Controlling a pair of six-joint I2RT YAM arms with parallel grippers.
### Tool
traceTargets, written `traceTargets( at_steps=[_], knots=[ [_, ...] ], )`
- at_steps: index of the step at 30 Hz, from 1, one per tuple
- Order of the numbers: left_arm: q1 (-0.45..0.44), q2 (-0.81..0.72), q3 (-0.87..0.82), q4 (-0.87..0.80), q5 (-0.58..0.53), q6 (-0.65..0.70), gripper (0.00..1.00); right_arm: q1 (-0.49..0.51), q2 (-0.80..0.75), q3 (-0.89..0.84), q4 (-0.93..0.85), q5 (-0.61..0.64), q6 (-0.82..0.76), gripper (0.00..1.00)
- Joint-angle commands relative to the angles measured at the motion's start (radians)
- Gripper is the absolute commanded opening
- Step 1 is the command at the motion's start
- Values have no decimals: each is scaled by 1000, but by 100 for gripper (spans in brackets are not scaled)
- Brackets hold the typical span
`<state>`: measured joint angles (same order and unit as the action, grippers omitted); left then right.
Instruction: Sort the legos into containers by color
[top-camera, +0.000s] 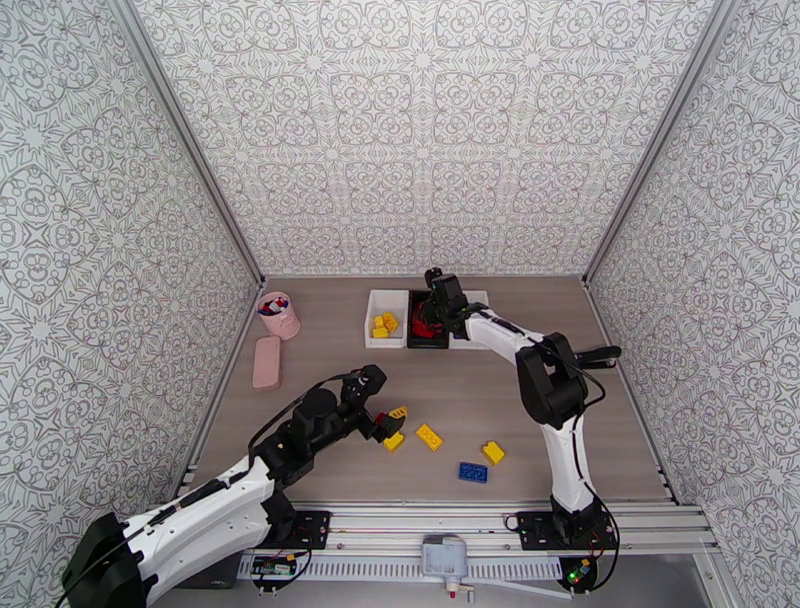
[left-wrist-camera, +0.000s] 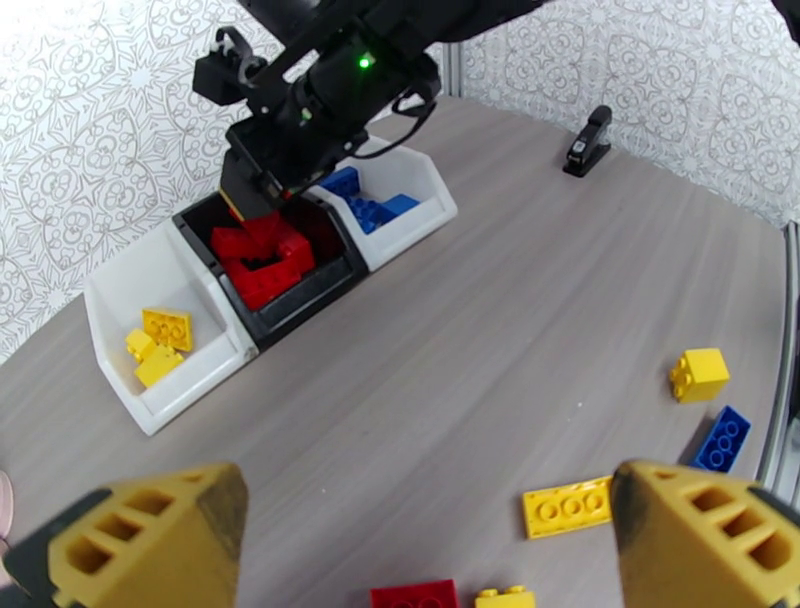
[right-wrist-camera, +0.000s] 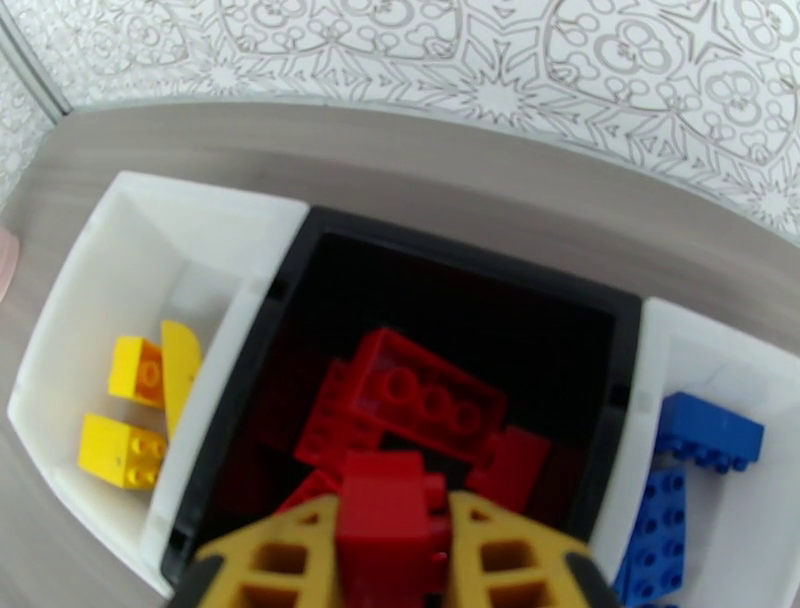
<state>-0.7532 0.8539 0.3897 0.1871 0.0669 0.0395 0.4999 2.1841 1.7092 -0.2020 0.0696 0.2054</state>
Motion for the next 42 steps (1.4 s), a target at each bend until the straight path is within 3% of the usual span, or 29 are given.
traceTargets(
  at_steps=[1, 8, 12, 16, 21, 25, 34, 42],
  knots=[
    [-11, -16, 3, 4, -40, -35, 100, -5, 8, 46, -13, 28, -27, 21],
    [-15, 18, 58, -104, -196, -185, 100, -4, -107, -43, 8, -10, -46, 60],
    [-18, 66, 123, -234, -311, -327, 100, -5, -232, -188, 76, -49, -60, 74],
    [-25, 97, 194, -421, -404, -552, 100, -4, -384, -375, 155, -121, -125, 83],
    [-28, 105, 249, -655, -438, -810, 100, -3, -556, -577, 195, -269, -242, 89],
    [-29, 155, 306, -802, -383, -950, 100, 0, -676, -678, 143, -352, -317, 91],
    [-26, 333, 356, -862, -253, -1010, 92, 7, -796, -731, 4, -489, -395, 94],
    [-14, 426, 337, -835, -216, -1015, 83, 13, -804, -738, -20, -507, -405, 95]
  ],
)
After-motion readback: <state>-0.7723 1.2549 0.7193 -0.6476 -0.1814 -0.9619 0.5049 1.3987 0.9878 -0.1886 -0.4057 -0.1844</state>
